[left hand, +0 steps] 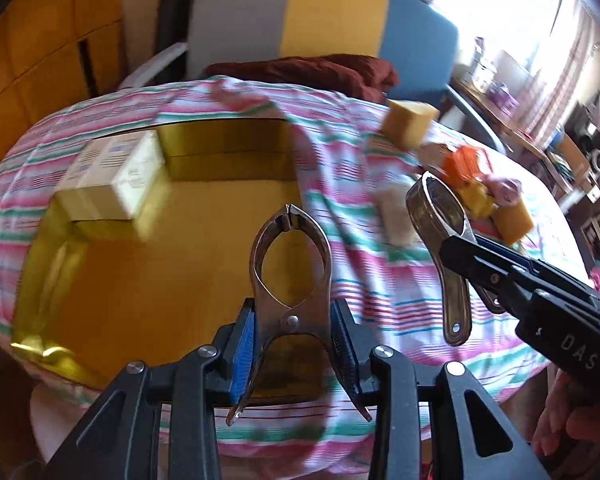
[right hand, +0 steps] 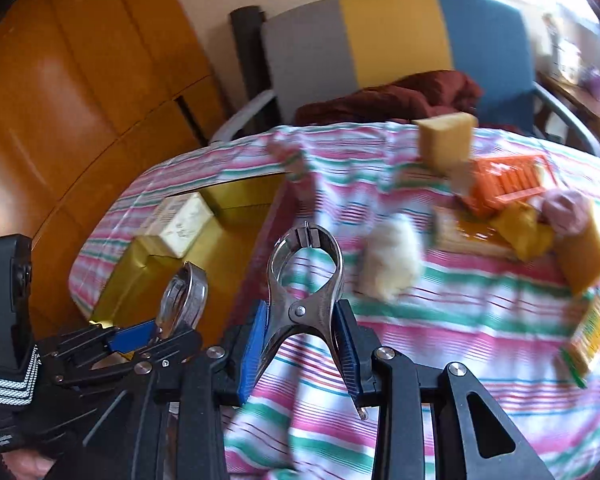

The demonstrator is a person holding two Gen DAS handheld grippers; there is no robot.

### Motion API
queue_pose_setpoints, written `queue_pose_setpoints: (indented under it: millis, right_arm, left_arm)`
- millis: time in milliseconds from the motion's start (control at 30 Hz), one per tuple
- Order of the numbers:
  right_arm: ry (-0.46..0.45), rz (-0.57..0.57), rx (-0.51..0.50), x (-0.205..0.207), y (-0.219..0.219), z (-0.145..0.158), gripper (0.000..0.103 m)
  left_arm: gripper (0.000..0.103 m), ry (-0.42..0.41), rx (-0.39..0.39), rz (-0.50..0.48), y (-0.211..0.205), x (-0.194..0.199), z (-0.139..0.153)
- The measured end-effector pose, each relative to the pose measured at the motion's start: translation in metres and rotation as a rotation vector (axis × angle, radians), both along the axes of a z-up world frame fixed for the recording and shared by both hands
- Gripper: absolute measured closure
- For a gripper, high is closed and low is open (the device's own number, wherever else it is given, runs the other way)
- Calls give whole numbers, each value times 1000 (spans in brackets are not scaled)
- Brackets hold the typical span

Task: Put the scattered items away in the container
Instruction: 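Carry both silver clips into the gold tin beside the boxes and release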

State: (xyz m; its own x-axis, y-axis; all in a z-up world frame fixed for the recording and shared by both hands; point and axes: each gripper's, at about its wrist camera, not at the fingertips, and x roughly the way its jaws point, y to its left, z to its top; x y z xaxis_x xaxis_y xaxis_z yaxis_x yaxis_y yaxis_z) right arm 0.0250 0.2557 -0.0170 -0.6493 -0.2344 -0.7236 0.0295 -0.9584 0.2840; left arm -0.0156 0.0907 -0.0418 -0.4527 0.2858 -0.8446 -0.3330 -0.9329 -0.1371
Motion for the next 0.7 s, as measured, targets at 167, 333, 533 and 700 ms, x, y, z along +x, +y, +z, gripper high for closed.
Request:
queue_pose_setpoints:
  millis: [167,333,533,700]
  right_arm:
    - [-31,80,-33,-26,-45,-7,68]
    - [-86,158,-48,-52,-89,-17,68]
    - [-157,208,-43,-80,-128,-36,68]
    - [-206,214,-49,-101,-147,-51,68]
  left_arm:
    - [66,-18,-4,84,-48,-17,-5]
    - [66,-51,-33,163,-95,-50,-20]
    - [66,-80,-83,209,-136,-93,-43]
    - [66,-107,-85,200,-150,-121,-54]
